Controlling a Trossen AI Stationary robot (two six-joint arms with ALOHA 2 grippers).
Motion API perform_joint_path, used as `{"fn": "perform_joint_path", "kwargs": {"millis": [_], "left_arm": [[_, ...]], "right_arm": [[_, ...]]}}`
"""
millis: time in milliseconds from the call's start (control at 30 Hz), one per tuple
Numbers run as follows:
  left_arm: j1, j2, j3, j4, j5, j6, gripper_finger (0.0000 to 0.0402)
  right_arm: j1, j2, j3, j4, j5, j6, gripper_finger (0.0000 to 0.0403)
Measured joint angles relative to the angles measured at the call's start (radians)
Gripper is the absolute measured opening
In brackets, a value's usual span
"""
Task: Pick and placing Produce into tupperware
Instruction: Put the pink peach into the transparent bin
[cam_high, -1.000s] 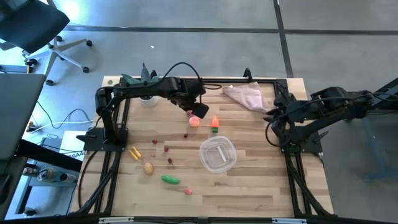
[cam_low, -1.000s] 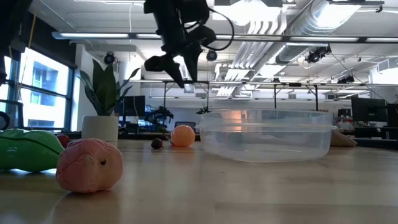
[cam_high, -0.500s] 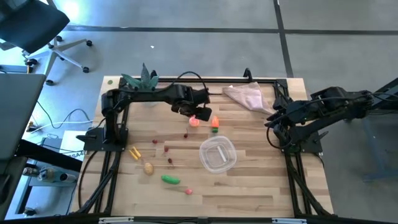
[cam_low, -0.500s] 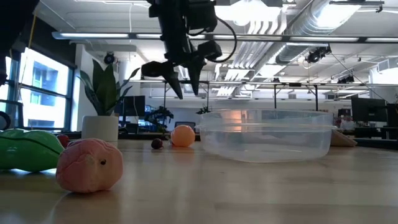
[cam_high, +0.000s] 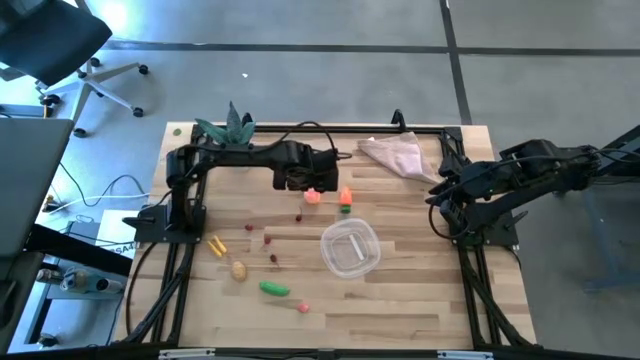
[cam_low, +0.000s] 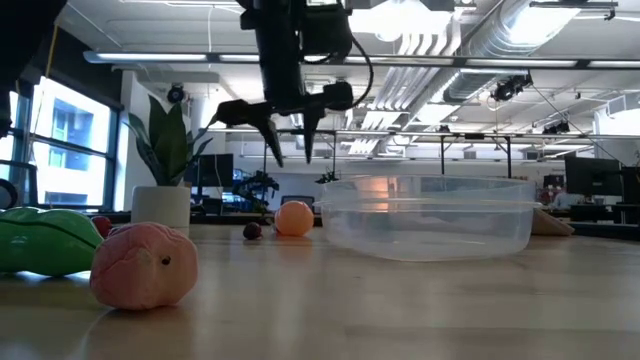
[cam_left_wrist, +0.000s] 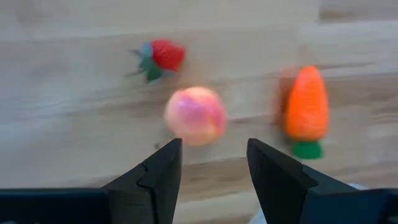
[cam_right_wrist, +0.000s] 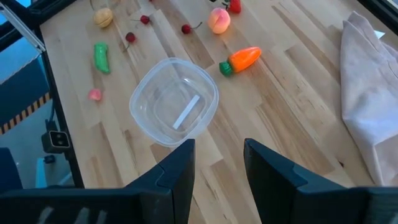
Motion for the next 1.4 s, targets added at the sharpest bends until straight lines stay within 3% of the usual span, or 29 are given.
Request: {"fn": "perform_joint_path", "kwargs": {"millis": [633,800,1400], "left_arm": [[-0.039,0.068,0.001,0.065,0.087,-0.002,0.0173],[-0.039,0.077,0.002,0.070,0.088,-0.082,0.0173],[-0.038,0.086,-0.003,0.050,-0.004,-0.269,0.0173]], "right_arm": [[0.000,0.000,0.000,0.003,0.000,0.000,0.0130],[0.000,0.000,0.000,0.004,0.000,0.000,0.0130],[0.000,0.000,0.000,0.004,0.001,0.000,0.0130]]}}
